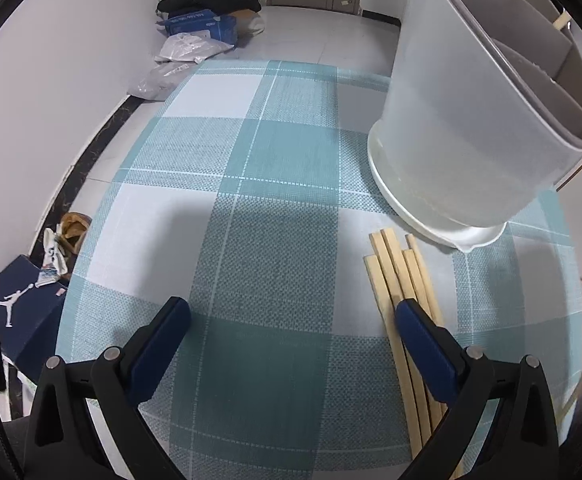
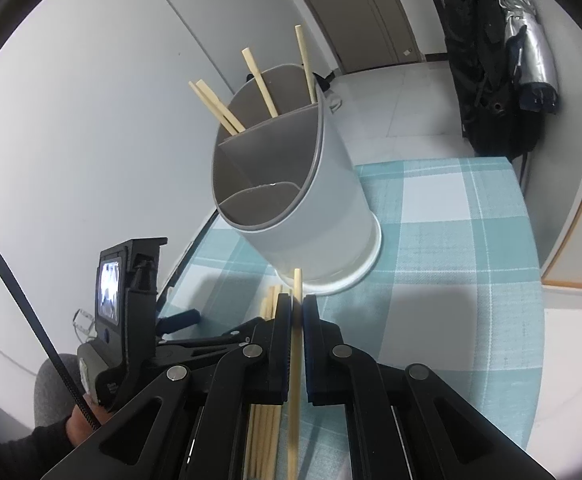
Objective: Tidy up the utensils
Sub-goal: 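Grasp another chopstick with the left gripper while the right gripper lifts its chopstick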
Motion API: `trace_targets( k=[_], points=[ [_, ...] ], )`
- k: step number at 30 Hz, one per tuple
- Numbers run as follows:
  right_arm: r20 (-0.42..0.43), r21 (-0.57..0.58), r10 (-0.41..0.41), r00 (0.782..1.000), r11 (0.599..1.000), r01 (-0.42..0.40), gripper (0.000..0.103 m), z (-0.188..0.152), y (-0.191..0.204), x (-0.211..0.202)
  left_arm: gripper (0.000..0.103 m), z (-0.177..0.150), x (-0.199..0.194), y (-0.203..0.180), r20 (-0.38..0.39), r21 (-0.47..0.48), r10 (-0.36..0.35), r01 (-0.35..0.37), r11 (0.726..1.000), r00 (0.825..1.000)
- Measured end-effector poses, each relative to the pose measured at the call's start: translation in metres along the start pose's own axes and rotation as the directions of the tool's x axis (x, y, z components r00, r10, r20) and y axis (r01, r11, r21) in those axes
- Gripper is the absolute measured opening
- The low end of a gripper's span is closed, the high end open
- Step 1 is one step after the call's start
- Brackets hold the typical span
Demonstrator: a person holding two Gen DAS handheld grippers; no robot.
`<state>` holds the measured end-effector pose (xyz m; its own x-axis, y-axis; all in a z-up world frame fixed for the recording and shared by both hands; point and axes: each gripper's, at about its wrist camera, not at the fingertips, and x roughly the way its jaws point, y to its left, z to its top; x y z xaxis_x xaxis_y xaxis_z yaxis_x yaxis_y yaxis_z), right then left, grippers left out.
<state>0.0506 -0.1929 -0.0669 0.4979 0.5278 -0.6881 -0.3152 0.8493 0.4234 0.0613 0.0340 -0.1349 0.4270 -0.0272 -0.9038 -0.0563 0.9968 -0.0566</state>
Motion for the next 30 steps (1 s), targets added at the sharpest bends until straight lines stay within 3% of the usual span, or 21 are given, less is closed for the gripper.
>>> trace_targets(
  k=[10, 14, 20, 22, 25, 28, 30],
  points=[
    [0.013, 0.009, 0.005, 1.0, 1.0, -0.005, 0.005, 0.005, -0.003, -0.004, 0.101, 0.003, 0.003, -0.001, -0.012, 0.007, 0.01, -0.01, 1.0, 1.0],
    [0.017, -0.005, 0.0, 1.0, 1.0, 0.0, 0.005, 0.005, -0.001, -0.006, 0.096, 0.003, 0.002, -0.009, -0.001, 0.045, 0.05, -0.05, 0.998, 0.999],
    [0.017, -0.002, 0.002, 1.0, 1.0, -0.002, 0.005, 0.005, 0.0, -0.005, 0.069, 0.006, 0.0, -0.012, 0.004, 0.037, 0.024, -0.025, 0.999, 1.0],
    [0.017, 0.001, 0.004, 1.0, 1.0, -0.004, 0.005, 0.006, 0.0, -0.005, 0.047, 0.006, -0.001, -0.015, 0.013, 0.049, 0.014, -0.015, 0.999, 1.0],
    [0.02, -0.001, 0.004, 1.0, 1.0, -0.004, 0.005, 0.007, 0.0, -0.006, 0.023, 0.007, -0.002, -0.018, 0.025, 0.043, 0.01, -0.011, 0.999, 1.0],
    [0.023, -0.005, -0.002, 1.0, 1.0, 0.002, 0.005, 0.007, 0.001, -0.005, 0.008, 0.009, -0.001, -0.017, 0.031, 0.022, 0.009, -0.01, 1.0, 0.999],
    [0.023, -0.004, -0.006, 1.0, 1.0, 0.006, 0.005, 0.007, 0.0, -0.005, 0.006, 0.01, -0.001, -0.017, 0.029, 0.015, 0.003, -0.004, 1.0, 1.0]
  ],
)
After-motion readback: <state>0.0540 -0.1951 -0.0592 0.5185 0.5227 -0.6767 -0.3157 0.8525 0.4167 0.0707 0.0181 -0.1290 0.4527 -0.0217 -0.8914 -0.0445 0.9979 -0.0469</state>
